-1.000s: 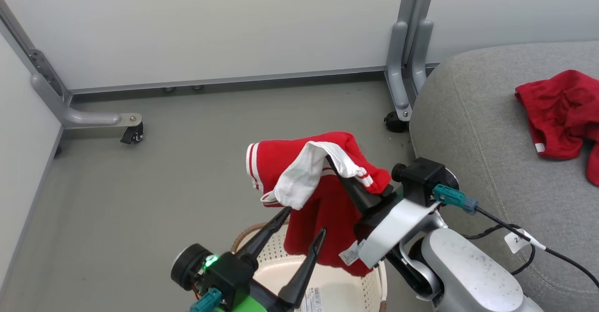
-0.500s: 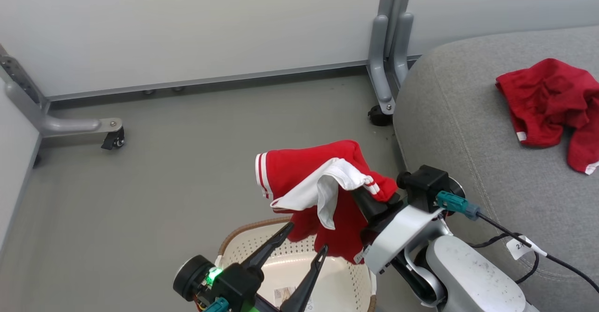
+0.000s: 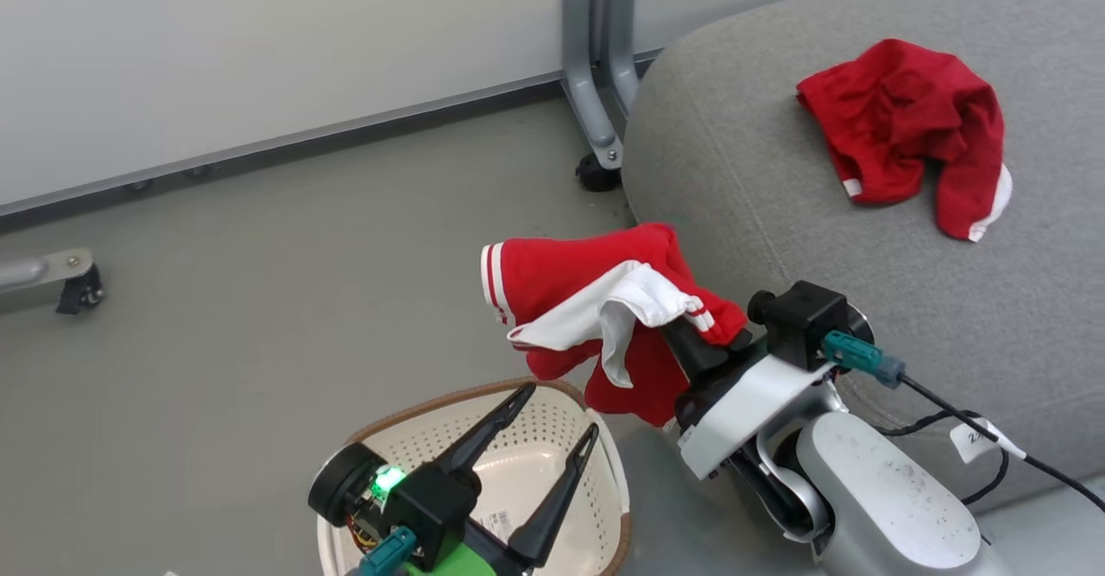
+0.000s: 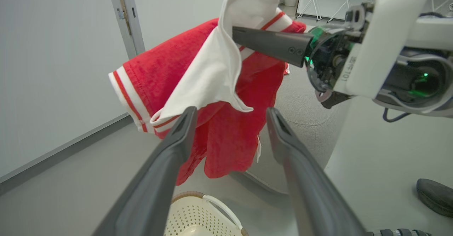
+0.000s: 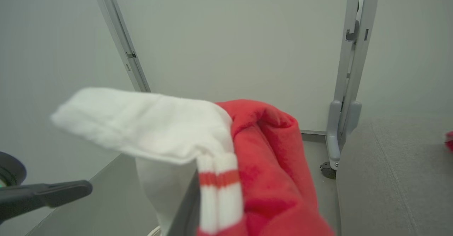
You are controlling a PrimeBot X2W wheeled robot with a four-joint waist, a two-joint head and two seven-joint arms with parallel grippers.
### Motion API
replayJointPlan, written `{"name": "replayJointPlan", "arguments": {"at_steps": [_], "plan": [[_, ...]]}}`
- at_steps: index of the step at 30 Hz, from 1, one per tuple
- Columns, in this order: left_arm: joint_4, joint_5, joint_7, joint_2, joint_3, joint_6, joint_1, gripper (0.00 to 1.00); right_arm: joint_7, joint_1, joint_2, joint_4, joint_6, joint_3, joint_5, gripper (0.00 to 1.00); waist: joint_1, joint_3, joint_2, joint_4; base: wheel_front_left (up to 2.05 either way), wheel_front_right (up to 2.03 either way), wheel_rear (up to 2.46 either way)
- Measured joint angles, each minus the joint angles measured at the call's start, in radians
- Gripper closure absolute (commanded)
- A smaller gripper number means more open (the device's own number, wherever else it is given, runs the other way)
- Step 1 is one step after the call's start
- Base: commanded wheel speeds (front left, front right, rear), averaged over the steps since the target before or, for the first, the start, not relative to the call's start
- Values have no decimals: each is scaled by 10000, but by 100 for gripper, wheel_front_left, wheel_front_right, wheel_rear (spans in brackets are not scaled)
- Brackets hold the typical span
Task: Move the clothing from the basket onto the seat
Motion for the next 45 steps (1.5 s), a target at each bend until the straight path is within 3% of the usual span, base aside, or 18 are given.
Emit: {"name": "replayJointPlan", "arguments": {"at_steps": [12,21,27,34,40,45], "plan": [[-38,65,111,201,-207,-61,-488,0,-234,-94,38,27,0,-569,-86,100,0,688,0,-1759,0,0,0],[-169,67,282,370,-385,-105,-794,0,-443,-356,0,182,0,-1524,-173,100,0,1375,0,-2441,0,0,0],[-378,111,399,466,-502,-153,-1319,0,-650,-1197,-203,230,0,-2604,-291,100,0,1915,0,-2458,0,0,0],[-665,372,548,721,-725,-236,-2351,0,-738,-3230,-853,267,2,-4274,-408,100,0,2801,0,-2199,0,0,0],[-782,472,688,1011,-859,-249,-3148,0,-780,-4791,-1417,1398,2,-5296,-288,100,1,3712,0,-1911,0,0,0],[-911,508,805,1158,-1129,-278,-3812,0,-792,-5460,-1567,3055,2,-6243,-38,100,2,4534,0,-1644,0,0,0]]}}
